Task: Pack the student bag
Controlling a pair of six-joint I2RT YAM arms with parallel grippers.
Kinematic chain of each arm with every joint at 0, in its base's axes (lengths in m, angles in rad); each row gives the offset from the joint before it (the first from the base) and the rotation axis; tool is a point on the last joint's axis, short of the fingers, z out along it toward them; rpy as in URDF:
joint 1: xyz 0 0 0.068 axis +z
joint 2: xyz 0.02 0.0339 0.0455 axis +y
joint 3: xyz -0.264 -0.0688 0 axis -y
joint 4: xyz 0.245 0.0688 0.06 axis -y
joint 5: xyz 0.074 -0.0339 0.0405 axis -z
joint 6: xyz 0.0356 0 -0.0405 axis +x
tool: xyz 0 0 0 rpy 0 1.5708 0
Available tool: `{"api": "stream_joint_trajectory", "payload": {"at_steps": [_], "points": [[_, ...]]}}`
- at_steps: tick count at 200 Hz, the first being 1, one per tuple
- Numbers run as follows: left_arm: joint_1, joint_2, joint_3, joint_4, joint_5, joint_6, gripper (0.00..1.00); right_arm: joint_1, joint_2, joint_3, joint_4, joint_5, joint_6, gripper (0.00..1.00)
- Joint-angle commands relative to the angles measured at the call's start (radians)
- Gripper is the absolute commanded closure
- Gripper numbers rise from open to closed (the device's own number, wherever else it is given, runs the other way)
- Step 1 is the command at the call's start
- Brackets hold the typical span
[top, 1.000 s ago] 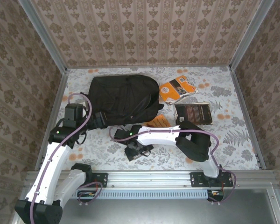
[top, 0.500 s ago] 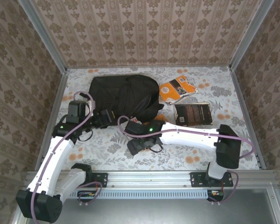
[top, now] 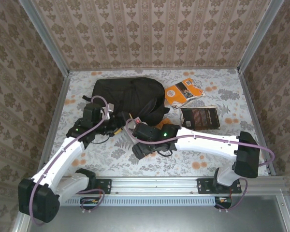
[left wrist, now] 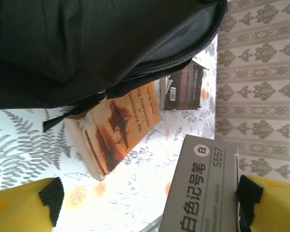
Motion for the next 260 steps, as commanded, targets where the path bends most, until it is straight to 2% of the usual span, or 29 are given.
{"api": "stream_joint_trajectory", "payload": {"at_steps": [1, 47, 73, 94, 98, 123, 140, 169, 216, 221, 246, 260], "points": [[-0.027, 0.011, -0.023, 0.131, 0.062, -0.088, 0.14, -0.014, -0.040, -0.004, 0.049, 0.011, -0.024, 0.13], [-0.051, 0.001, -0.070, 0.233, 0.068, -0.166, 0.35, -0.037, -0.065, -0.030, 0.103, -0.002, -0.005, 0.14], [-0.052, -0.008, -0.079, 0.259, 0.072, -0.188, 0.39, -0.055, -0.062, -0.038, 0.113, -0.023, 0.007, 0.14], [-0.051, -0.016, -0.072, 0.260, 0.065, -0.183, 0.27, -0.065, -0.065, -0.042, 0.130, -0.043, 0.017, 0.14], [-0.080, -0.017, -0.071, 0.259, 0.064, -0.181, 0.25, -0.067, -0.066, -0.043, 0.134, -0.044, 0.017, 0.14], [-0.098, -0.016, -0.071, 0.278, 0.051, -0.183, 0.14, -0.080, -0.069, -0.046, 0.156, -0.078, 0.025, 0.14], [-0.113, -0.002, -0.075, 0.313, 0.042, -0.201, 0.13, -0.087, -0.064, -0.047, 0.169, -0.095, 0.025, 0.14], [-0.134, 0.024, -0.067, 0.336, 0.041, -0.207, 0.20, -0.094, -0.058, -0.047, 0.172, -0.100, 0.025, 0.14], [-0.135, 0.017, -0.067, 0.356, 0.041, -0.216, 0.39, -0.094, -0.076, -0.067, 0.184, -0.099, 0.033, 0.14], [-0.135, 0.019, -0.066, 0.359, 0.010, -0.218, 0.41, -0.095, -0.080, -0.070, 0.188, -0.097, 0.034, 0.14], [-0.137, 0.019, -0.068, 0.370, 0.002, -0.221, 0.51, -0.098, -0.092, -0.076, 0.194, -0.088, 0.038, 0.14], [-0.137, 0.016, -0.066, 0.372, -0.005, -0.224, 0.52, -0.099, -0.098, -0.078, 0.195, -0.083, 0.039, 0.13]]}}
